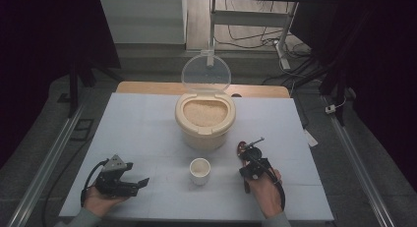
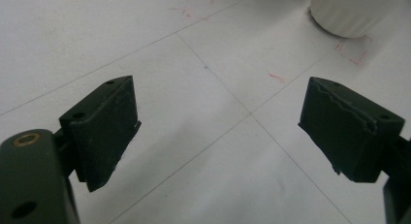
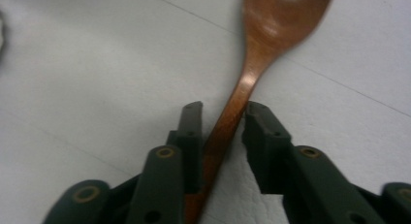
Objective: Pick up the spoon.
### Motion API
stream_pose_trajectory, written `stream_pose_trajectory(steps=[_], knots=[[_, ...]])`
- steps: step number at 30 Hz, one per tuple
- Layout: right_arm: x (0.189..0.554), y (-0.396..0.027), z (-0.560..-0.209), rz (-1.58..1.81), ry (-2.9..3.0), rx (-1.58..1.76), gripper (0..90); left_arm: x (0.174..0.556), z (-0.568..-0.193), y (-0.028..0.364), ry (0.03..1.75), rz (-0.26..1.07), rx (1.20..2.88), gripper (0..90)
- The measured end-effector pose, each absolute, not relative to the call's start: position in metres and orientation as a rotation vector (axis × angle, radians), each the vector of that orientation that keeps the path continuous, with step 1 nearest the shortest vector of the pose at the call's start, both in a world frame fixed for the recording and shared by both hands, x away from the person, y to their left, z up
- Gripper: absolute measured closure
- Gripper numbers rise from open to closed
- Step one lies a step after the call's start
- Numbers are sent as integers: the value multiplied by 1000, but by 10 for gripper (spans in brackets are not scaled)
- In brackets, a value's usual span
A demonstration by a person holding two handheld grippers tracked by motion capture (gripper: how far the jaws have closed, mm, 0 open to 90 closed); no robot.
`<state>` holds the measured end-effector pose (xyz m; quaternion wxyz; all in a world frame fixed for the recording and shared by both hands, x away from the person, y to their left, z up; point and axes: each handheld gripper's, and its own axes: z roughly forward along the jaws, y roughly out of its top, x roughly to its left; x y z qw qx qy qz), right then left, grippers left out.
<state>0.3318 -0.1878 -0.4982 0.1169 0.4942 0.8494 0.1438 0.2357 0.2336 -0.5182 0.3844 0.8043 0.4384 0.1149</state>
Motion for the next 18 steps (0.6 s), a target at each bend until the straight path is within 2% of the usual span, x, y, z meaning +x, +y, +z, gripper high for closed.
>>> stream_pose_trajectory(steps=[6,18], knots=[[333,-190,-498,423,2477,1471,798,235,-517,233,1115,299,2049,138],[331,-201,-494,473,2497,1392,811,234,-517,233,1114,306,2046,143]])
